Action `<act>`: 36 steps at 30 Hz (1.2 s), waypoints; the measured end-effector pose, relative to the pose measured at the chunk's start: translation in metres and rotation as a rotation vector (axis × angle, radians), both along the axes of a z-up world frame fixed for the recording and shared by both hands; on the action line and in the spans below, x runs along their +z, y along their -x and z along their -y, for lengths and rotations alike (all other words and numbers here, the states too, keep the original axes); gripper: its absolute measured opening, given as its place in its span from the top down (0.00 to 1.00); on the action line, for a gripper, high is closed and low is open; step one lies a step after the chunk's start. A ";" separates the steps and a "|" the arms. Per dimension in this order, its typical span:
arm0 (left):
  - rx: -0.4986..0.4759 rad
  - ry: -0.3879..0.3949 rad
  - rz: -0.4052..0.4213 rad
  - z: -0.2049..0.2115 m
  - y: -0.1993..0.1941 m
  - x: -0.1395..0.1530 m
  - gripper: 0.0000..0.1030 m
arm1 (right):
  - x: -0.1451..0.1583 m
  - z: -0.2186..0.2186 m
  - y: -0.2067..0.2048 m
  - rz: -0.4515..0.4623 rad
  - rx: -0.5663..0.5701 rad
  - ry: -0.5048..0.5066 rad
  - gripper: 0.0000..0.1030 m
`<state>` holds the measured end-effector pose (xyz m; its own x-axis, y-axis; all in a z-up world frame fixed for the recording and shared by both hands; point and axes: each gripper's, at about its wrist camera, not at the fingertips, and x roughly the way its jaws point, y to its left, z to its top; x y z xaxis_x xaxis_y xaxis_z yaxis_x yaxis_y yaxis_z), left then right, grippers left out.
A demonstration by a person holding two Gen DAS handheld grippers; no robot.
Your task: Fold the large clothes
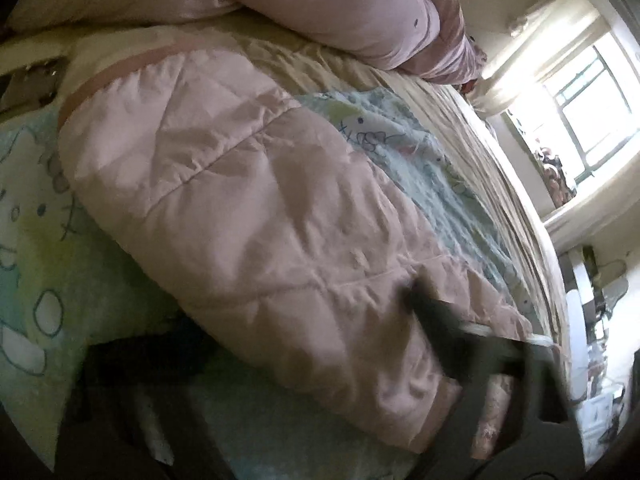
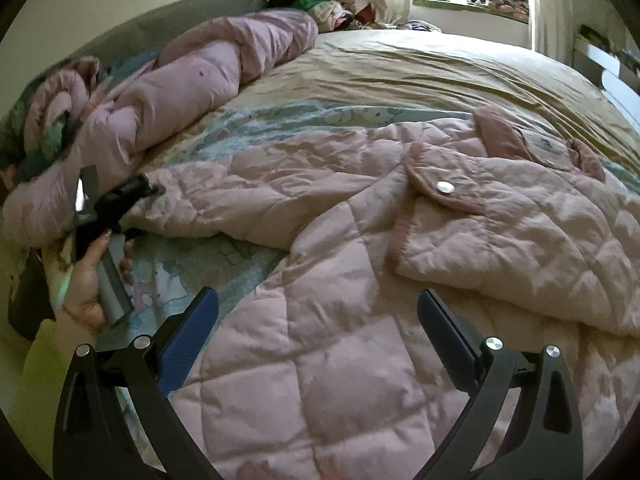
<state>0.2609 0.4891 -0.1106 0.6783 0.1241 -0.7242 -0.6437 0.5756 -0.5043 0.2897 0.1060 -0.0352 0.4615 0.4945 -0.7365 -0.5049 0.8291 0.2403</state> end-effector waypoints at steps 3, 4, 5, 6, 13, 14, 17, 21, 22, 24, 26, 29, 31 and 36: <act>-0.036 0.008 0.040 -0.001 0.000 0.009 0.76 | 0.005 0.017 0.005 0.010 -0.016 -0.014 0.04; -0.048 -0.009 0.058 0.002 0.002 0.017 0.80 | 0.007 0.025 0.007 0.018 -0.025 -0.016 0.04; -0.055 -0.025 0.074 0.004 0.004 0.024 0.82 | 0.008 0.030 0.008 0.022 -0.032 -0.018 0.04; -0.058 -0.052 0.089 0.009 0.006 0.035 0.82 | 0.010 0.037 0.009 0.025 -0.041 -0.023 0.04; -0.080 -0.167 0.185 0.043 0.015 0.114 0.84 | 0.025 0.104 0.016 0.005 -0.142 -0.110 0.04; -0.091 -0.187 0.193 0.052 0.014 0.128 0.84 | 0.028 0.115 0.018 0.007 -0.156 -0.119 0.04; -0.133 -0.256 0.212 0.084 0.011 0.167 0.84 | 0.035 0.145 0.025 0.035 -0.193 -0.126 0.04; -0.198 -0.320 0.247 0.131 0.011 0.208 0.84 | 0.039 0.178 0.033 0.065 -0.253 -0.098 0.04; -0.219 -0.332 0.256 0.146 0.010 0.217 0.84 | 0.039 0.187 0.035 0.069 -0.272 -0.089 0.04; -0.261 -0.362 0.268 0.173 0.008 0.230 0.84 | 0.040 0.201 0.038 0.077 -0.302 -0.077 0.04; -0.307 -0.398 0.274 0.201 0.004 0.241 0.84 | 0.041 0.212 0.041 0.087 -0.324 -0.068 0.04; -0.373 -0.446 0.277 0.240 0.000 0.252 0.84 | 0.043 0.229 0.047 0.115 -0.355 -0.052 0.04; -0.418 -0.466 0.286 0.267 -0.002 0.255 0.84 | 0.043 0.240 0.050 0.126 -0.376 -0.042 0.04; -0.545 -0.492 0.284 0.324 -0.012 0.245 0.84 | 0.043 0.267 0.056 0.138 -0.427 -0.020 0.04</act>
